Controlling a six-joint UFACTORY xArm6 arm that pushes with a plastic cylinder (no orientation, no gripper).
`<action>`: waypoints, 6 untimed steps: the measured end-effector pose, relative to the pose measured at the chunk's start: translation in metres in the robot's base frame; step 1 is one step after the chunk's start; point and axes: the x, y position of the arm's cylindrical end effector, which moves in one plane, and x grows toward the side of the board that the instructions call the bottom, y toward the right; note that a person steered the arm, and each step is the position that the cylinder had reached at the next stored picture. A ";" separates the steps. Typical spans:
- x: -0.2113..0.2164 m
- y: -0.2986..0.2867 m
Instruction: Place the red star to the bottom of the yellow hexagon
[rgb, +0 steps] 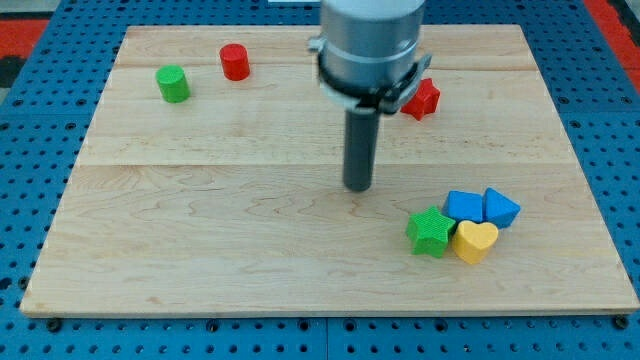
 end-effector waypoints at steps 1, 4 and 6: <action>-0.036 0.072; -0.117 0.074; -0.122 0.146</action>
